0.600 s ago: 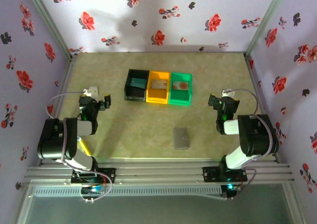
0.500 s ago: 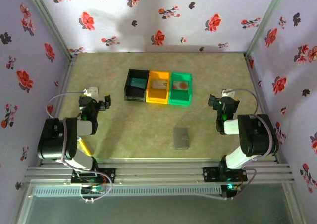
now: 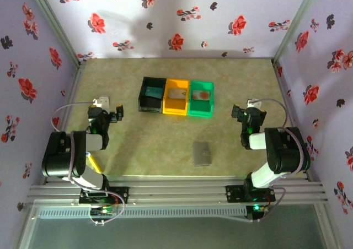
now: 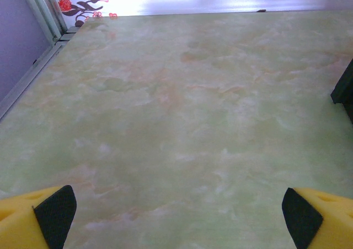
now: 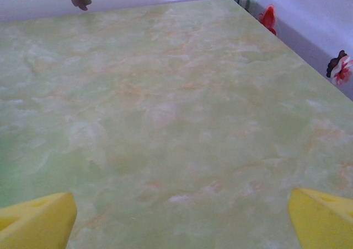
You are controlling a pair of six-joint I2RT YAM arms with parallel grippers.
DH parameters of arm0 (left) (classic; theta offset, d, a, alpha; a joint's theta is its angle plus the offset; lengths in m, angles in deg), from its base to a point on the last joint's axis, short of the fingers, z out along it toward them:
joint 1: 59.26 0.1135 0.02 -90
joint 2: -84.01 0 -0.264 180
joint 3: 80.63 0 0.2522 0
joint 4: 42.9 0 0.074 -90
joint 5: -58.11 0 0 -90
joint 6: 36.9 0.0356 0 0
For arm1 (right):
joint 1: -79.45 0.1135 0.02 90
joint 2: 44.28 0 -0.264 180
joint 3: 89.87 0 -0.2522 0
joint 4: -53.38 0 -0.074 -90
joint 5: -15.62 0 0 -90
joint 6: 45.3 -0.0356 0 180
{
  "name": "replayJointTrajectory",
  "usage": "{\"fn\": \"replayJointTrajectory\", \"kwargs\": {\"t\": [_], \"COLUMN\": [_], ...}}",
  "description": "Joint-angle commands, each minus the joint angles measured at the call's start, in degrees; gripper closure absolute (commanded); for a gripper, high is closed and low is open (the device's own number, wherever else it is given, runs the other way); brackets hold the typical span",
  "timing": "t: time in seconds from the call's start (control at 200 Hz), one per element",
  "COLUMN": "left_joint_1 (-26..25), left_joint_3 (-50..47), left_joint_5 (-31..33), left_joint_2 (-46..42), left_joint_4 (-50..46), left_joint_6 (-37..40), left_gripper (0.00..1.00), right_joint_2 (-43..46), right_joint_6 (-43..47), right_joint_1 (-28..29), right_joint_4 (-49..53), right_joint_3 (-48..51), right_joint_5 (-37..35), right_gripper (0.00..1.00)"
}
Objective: Take the credit cards out of the card holder
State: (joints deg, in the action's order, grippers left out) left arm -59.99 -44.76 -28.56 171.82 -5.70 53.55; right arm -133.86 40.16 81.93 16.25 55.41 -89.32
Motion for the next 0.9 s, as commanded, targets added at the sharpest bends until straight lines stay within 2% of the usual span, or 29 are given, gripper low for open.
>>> {"fn": "replayJointTrajectory", "kwargs": {"t": [0.0,0.67,0.795,0.895], "left_joint_1": [0.0,0.0,0.0,0.0], "left_joint_3": [-0.2,-0.1,-0.3,4.0], "left_joint_5": [-0.4,-0.5,8.4,16.7], "left_joint_2": [0.3,0.4,-2.4,-9.7], "left_joint_4": [0.7,0.6,-0.5,-14.3], "left_joint_6": [1.1,1.1,-1.9,-6.0], "left_gripper": [0.00,0.00,0.00,0.00], "right_joint_2": [0.4,0.4,3.6,10.2], "right_joint_6": [-0.8,-0.7,0.0,2.2], "right_joint_1": [-0.4,-0.4,0.8,3.0], "right_joint_4": [-0.3,-0.6,2.2,7.7], "right_joint_3": [-1.0,-0.8,-1.1,-1.3], "right_joint_5": [0.2,0.1,-2.8,-3.8], "right_gripper": [0.01,0.01,0.01,0.01]}}
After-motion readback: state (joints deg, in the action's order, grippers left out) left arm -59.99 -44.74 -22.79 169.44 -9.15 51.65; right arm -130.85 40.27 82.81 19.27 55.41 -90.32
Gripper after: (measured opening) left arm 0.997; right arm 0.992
